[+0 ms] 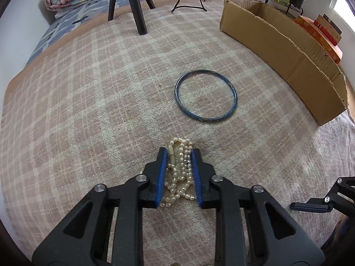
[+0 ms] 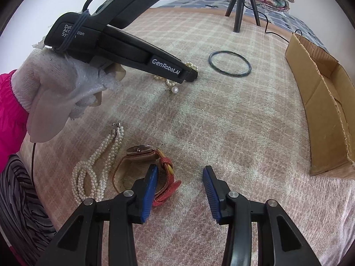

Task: Organize jewelry
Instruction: 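Grasp the pearl necklace with the left tool while the right tool approaches the watch, then grasp the watch by its red strap with the right tool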

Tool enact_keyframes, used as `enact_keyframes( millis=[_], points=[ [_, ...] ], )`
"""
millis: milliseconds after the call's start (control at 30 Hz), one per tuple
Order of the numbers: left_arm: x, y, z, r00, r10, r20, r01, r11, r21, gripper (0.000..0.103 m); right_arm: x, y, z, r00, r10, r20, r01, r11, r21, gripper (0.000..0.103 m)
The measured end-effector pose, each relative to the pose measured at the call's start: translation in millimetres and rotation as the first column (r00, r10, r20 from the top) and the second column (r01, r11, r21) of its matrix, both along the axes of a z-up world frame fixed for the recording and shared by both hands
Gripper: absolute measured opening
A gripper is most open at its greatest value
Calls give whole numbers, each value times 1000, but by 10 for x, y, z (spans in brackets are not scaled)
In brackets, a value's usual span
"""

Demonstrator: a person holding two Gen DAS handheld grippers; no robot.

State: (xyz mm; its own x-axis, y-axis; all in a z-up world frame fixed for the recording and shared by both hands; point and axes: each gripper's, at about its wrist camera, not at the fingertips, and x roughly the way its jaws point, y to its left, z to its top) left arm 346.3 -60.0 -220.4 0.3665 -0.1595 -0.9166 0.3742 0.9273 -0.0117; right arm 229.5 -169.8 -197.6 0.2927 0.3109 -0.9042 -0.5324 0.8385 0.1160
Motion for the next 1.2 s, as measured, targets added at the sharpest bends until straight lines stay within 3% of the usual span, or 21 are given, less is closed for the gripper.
enact_keyframes(
  millis=[367, 433, 533, 800, 1200],
  points=[
    [-72, 21, 103, 999, 19, 33, -19, 1000, -20, 7, 3, -10, -17, 1000, 1, -5, -1, 1000, 6, 29],
    [-76, 65, 157, 999, 35, 36, -34, 998, -46, 7, 6, -13, -10, 1000, 0, -13, 1, 1000, 21, 18],
    [-81, 147, 257, 997, 61, 45, -57, 995, -81, 5, -7, -4, -1, 1000, -5, -8, 5, 1000, 25, 13],
    [-89, 346, 564, 990, 124, 68, -108, 973, -202, 5, -36, -53, 128, 999, -35, 42, 33, 999, 39, 10],
    [-171, 444, 960, 979, 154, 136, -112, 955, -274, 5, -76, -91, 362, 990, -49, 129, 44, 998, 41, 9]
  ],
)
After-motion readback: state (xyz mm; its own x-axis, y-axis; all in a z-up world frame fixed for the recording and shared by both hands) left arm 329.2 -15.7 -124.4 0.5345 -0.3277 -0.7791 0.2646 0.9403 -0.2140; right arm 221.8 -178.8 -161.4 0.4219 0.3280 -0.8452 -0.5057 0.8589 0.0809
